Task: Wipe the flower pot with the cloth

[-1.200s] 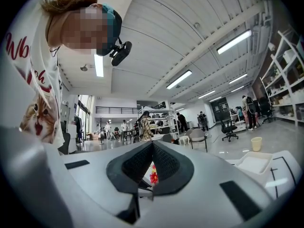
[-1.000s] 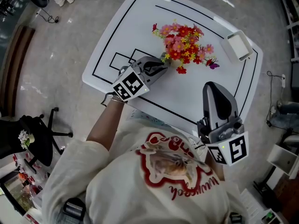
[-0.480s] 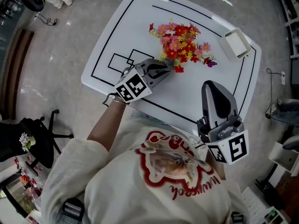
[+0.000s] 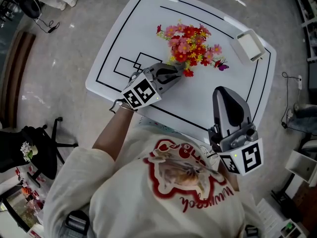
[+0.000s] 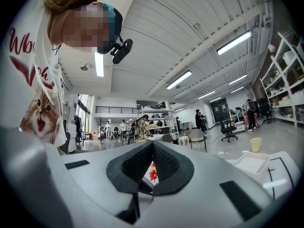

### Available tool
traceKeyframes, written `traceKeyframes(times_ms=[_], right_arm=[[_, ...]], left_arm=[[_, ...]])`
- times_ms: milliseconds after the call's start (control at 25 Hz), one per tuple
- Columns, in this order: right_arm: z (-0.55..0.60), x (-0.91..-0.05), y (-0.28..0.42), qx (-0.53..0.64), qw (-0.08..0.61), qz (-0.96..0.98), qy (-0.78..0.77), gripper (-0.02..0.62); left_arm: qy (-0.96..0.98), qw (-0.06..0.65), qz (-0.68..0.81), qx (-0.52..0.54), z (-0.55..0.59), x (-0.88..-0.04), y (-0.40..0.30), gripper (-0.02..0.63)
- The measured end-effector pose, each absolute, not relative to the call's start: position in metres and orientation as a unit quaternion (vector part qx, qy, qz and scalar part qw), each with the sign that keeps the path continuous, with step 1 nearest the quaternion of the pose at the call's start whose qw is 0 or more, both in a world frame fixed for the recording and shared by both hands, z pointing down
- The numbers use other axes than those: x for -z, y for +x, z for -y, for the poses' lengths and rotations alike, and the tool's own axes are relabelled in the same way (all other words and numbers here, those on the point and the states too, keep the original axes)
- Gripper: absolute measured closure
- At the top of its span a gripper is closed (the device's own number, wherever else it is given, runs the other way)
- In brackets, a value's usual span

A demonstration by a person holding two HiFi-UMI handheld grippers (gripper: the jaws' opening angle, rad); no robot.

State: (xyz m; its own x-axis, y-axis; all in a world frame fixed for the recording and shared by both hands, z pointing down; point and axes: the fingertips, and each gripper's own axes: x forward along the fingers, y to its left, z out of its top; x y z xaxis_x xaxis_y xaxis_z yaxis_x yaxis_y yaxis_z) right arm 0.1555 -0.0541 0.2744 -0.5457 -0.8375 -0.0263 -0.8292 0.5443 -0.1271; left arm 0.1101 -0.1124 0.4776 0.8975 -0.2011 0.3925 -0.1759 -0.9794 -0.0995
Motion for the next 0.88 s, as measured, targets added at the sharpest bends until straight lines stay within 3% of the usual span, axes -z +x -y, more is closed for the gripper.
traceKeyframes(times_ms=[600, 880], right_arm=[[0.051, -0.273, 0.157, 0.045, 0.041, -0.875, -0.48, 0.597], [0.044, -0.271, 0.161, 0.042, 0.045, -0.873, -0.483, 0.597]], left_arm=[[-0.98, 0.028, -0.083, 0.181, 0.097, -0.466, 0.118, 0.572], [-0.99, 0.01, -0.074, 0.118, 0.069, -0.437, 0.1, 0.572]])
